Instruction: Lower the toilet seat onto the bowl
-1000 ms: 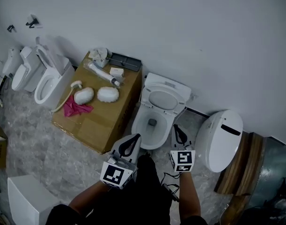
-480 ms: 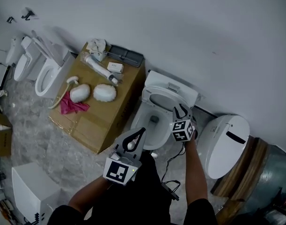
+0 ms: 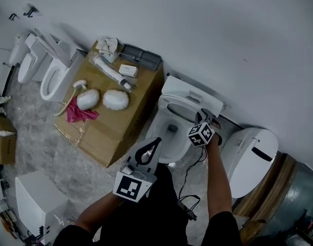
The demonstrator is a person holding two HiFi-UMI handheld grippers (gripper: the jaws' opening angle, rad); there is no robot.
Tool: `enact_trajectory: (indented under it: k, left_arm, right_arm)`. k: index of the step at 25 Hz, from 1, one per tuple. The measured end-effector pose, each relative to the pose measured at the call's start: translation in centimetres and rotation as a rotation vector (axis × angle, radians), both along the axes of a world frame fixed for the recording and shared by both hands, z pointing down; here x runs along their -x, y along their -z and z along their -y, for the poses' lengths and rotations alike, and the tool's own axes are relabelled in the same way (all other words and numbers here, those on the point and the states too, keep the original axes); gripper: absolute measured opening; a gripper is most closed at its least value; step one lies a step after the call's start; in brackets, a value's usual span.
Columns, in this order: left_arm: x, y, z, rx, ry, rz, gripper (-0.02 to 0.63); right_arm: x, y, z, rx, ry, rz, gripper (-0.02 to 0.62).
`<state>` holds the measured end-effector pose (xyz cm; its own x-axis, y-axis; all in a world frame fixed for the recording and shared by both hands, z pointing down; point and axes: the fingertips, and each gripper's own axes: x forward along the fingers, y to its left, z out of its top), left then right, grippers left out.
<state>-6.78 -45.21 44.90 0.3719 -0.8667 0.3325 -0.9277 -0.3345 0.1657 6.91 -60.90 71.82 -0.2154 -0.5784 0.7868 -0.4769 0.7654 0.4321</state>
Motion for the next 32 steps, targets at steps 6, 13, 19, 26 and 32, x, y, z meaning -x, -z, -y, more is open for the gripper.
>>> enact_trajectory:
  k: [6, 13, 19, 26, 32]
  left_arm:
    - [0.9, -0.9, -0.2, 0.0, -0.031, -0.007, 0.005]
    - [2.9, -1.5, -1.8, 0.009, -0.105, -0.014, 0.005]
    - [4.7, -2.6, -3.9, 0.016, -0.164, -0.016, 0.005]
    - [5.7, -4.1, -6.6, 0.027, -0.218, -0.028, 0.005]
    - [6.2, -7.2, -8.7, 0.054, -0.262, -0.023, 0.005]
  right_arm:
    - [-0.3, -0.4, -0.6, -0.022, 0.036, -0.051, 0.069]
    - [0.6, -0.1, -5.1, -0.003, 0.045, -0.068, 0.058]
    - [2.1, -1.2, -11.6, 0.02, 0.089, -0.099, 0.058]
    - [4.0, -5.0, -21.1, 0.088, 0.137, -0.119, 0.066]
    - [5.4, -10.8, -28.1, 0.182, 0.12, -0.079, 0.089]
